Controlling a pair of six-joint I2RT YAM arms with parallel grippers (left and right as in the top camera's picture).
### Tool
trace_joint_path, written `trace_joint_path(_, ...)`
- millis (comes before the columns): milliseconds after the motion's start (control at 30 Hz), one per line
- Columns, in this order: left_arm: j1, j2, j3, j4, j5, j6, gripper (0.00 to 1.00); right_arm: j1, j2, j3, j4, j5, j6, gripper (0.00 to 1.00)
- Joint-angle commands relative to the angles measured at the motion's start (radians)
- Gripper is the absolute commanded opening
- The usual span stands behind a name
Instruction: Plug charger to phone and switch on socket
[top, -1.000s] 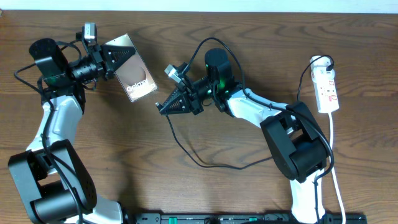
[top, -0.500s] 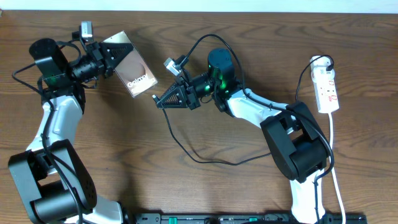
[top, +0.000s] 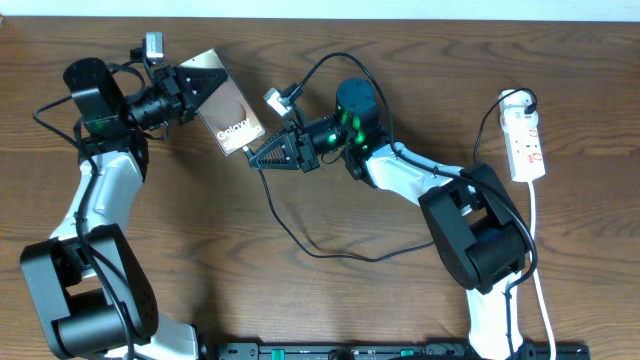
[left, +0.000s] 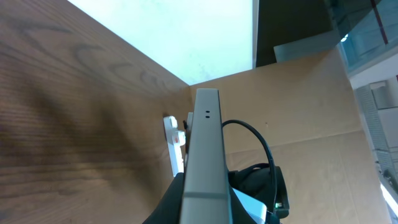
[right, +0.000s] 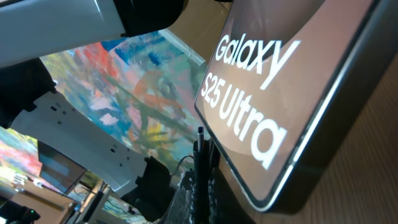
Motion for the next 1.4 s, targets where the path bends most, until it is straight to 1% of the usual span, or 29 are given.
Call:
trace_joint_path(0,0.003,0.0,0.006,0.01,0.01,-0.018,0.07,-0.002,-0.005,0.009,0.006,0.008,0.015,0.01)
trace_joint_path(400,0.003,0.0,0.006,0.01,0.011,-0.066,0.07,-0.002,-0.005,0.009,0.006,0.003,0.007,0.01)
trace_joint_path(933,0.003,0.0,0.006,0.06,0.078,-0.066,0.07,-0.002,-0.005,0.009,0.006,0.003,0.008,0.01)
trace_joint_path(1167,0.003,0.0,0.006,0.061,0.078,-0.061,0.07,-0.002,-0.005,0.009,0.01,0.003,0.008,0.01)
trace_joint_path(1367,0.003,0.0,0.006,0.061,0.078,-0.061,0.07,-0.003,-0.005,0.009,0.047,0.0,0.031,0.01)
